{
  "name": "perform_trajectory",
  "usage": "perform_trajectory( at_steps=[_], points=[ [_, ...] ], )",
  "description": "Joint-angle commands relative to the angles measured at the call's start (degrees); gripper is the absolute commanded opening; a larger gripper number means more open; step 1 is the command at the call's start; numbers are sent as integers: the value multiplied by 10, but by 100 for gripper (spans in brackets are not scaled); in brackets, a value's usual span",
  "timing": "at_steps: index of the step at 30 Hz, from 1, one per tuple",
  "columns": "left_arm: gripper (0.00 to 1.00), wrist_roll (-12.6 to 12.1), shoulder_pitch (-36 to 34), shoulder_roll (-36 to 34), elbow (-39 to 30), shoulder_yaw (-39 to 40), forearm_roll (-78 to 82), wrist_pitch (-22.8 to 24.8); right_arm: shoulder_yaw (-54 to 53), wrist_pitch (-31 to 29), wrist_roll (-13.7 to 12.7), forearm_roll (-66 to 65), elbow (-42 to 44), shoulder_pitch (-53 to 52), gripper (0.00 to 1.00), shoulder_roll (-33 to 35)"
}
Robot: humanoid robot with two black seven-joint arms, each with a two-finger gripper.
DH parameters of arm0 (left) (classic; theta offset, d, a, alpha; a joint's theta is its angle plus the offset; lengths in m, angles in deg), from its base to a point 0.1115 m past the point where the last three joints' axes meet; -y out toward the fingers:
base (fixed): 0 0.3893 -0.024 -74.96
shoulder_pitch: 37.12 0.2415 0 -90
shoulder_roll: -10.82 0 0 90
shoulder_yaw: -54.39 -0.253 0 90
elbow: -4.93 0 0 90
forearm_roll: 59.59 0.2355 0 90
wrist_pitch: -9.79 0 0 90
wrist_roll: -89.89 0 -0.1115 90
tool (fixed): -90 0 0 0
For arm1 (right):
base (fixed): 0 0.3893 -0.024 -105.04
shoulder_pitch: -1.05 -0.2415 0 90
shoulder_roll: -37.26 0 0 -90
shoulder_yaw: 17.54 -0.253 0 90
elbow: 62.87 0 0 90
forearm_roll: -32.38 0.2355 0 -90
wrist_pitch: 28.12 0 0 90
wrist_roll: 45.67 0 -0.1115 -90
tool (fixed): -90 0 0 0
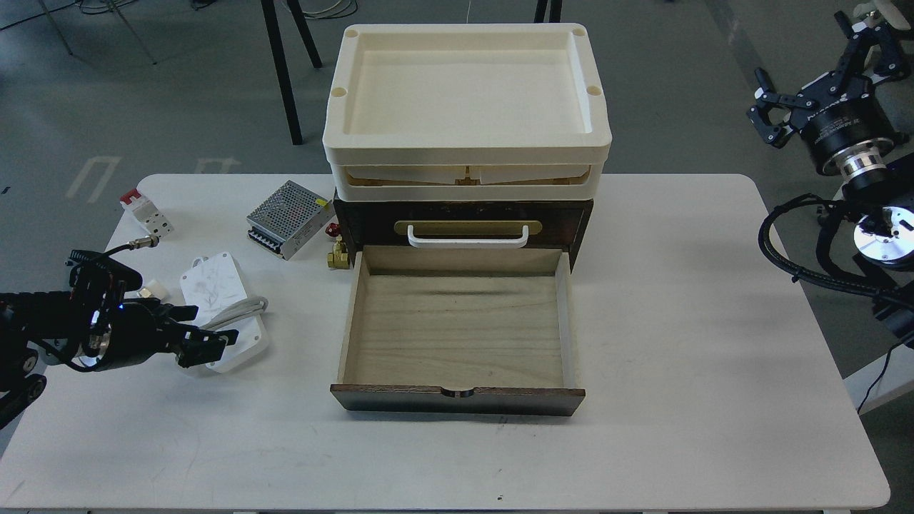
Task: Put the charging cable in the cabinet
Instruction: 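Reach the left gripper down and grasp the white charger with cable, then lift the charger with the left gripper and carry it over the open drawer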
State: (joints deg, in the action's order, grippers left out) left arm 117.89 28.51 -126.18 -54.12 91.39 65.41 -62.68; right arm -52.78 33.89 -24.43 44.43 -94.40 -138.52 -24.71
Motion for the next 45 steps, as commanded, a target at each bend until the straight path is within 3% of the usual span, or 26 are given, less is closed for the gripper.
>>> perform_trajectory(
  at_steps=[1,4,6,8,15,22,26,30,36,41,45],
  points=[
    [45,0,-4,-1,4,-25,0,-21,0,0,0,0,0,0,100,1],
    [35,0,-11,-2,8,-25,0,-28,1,0,-1,-1,1,0,100,1],
    [5,0,-17,-1,8,-26,0,-43,0,0,0,0,0,0,100,4],
    [0,0,-20,-2,7,-25,0,-53,0,0,0,0,1,0,100,4],
    [0,0,-23,-35,-55,-16,0,-49,0,0,0,-1,1,0,100,4],
    [0,0,-21,-213,-310,-17,-108,-41,-2,0,0,-1,4,1,100,4],
    [0,0,-23,-260,-410,-14,-188,-39,-2,0,0,-1,10,0,100,6],
    [0,0,-34,-211,-421,-12,-205,-27,-1,0,-1,-1,11,0,100,18],
    [0,0,-71,-82,-421,-14,-204,73,0,0,-2,-2,44,-4,100,18],
    [0,0,-109,-27,-410,-18,-205,101,1,0,-2,-2,48,-5,100,19],
    [0,0,-116,7,-361,-23,-199,103,1,0,-2,-2,49,-4,100,19]
  ],
)
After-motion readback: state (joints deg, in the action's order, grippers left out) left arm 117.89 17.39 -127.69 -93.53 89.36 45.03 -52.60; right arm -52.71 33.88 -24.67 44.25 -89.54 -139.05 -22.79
